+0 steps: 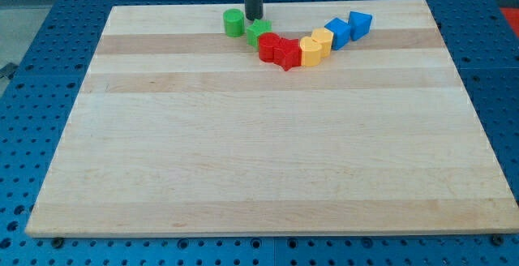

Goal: Drag the green circle to the top left of the green star

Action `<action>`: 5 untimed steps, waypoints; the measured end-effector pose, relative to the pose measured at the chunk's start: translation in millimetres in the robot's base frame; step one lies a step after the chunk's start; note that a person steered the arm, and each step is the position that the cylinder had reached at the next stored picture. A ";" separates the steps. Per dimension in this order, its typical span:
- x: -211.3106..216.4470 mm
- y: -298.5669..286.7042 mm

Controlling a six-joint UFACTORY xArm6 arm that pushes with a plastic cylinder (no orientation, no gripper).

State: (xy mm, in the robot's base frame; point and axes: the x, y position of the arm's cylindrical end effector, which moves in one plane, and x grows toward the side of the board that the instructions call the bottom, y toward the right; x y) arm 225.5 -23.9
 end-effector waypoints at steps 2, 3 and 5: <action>-24.5 -19.7; -32.0 -53.4; -7.6 -79.2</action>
State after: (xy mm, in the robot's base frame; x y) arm 217.9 -103.1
